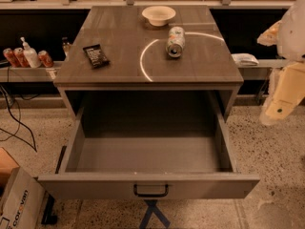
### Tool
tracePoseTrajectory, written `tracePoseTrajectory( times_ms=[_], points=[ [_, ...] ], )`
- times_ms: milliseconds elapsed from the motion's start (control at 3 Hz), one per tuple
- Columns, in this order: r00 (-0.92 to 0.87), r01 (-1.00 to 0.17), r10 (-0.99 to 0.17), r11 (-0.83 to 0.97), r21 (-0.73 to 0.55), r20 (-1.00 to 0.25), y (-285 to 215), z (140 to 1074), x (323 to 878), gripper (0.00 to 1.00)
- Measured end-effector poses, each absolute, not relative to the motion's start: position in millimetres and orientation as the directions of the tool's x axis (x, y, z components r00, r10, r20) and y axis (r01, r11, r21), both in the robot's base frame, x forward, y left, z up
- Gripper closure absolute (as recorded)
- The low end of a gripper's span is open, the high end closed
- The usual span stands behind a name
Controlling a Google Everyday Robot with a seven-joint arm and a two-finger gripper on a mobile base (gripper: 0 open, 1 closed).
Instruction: Place rxbar chocolate into top drawer
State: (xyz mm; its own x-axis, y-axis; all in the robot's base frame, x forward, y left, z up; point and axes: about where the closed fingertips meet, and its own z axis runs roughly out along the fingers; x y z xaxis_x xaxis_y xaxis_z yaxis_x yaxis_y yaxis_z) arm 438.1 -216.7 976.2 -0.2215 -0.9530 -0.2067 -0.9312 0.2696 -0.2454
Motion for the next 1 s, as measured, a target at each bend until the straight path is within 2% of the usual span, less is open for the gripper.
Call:
tracePoseTrajectory(
  times_ms=[333, 1000],
  points=[
    [-0.221, -0.931, -0.953, 0.270, -0.246, -0.207, -217, 976, 438, 0.00],
    [-0.104, -0.937, -0.940, 0.202, -0.284, -0.323, -162, 971, 488, 0.00]
  ],
)
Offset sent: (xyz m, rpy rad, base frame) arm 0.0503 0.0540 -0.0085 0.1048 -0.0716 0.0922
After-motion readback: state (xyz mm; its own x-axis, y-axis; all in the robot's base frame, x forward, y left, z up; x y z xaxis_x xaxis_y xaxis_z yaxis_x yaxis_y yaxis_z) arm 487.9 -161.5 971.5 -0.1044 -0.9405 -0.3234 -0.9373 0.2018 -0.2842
